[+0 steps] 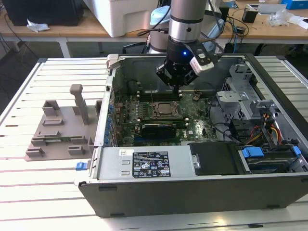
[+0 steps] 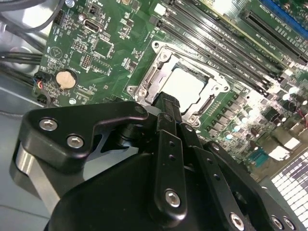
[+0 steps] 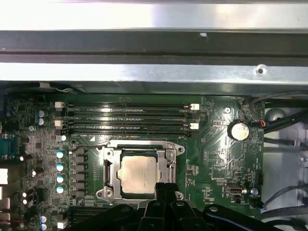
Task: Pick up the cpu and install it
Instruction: 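Install the first cpu locking lever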
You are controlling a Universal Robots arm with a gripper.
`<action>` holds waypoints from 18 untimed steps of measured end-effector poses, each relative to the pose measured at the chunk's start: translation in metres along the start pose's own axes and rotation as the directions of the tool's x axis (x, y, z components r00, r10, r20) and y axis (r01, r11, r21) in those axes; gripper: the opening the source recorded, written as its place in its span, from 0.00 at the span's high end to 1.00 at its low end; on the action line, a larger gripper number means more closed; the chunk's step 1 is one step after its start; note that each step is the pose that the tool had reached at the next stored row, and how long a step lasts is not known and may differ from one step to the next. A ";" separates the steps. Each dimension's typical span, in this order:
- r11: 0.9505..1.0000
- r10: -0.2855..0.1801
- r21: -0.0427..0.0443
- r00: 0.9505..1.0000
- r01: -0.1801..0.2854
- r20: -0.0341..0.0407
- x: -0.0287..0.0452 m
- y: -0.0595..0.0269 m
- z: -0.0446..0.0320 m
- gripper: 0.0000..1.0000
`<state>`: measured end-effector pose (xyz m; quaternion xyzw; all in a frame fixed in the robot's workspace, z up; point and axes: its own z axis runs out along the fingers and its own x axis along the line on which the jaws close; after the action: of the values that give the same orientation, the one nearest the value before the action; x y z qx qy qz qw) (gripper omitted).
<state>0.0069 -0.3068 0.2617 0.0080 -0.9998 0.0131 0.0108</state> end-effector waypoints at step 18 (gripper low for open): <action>0.988 -0.157 0.004 0.988 0.157 0.004 0.0000 0.0000 0.0000 0.89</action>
<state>0.0069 -0.3068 0.2617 0.0869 -0.9961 0.0139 0.0098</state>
